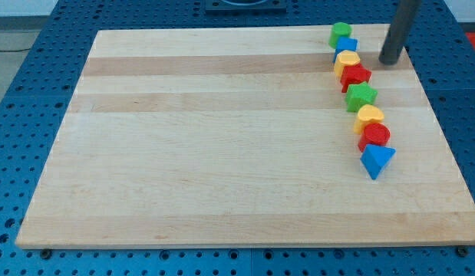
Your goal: Move the blue triangle to the bottom of the board
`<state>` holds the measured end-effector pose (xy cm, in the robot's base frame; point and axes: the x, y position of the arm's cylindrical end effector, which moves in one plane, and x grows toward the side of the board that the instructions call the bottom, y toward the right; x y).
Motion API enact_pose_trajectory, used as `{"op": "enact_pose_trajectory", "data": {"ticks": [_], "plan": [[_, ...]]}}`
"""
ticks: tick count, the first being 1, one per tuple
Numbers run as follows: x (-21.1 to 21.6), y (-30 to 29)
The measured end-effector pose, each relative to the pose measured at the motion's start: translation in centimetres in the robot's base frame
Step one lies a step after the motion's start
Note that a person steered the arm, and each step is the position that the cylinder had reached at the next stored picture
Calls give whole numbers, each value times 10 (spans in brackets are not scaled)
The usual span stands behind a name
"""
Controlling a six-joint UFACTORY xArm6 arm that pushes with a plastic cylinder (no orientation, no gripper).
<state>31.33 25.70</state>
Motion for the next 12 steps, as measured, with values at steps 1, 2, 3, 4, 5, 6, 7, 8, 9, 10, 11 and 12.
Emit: {"op": "enact_pose_trajectory", "data": {"ticks": [1, 2, 3, 4, 5, 6, 7, 8, 9, 10, 11, 12], "plan": [[50, 9], [107, 13], [171, 13], [205, -3], [205, -32], [205, -61], [205, -82], [202, -104], [193, -126], [186, -146], [166, -154], [158, -172]]}}
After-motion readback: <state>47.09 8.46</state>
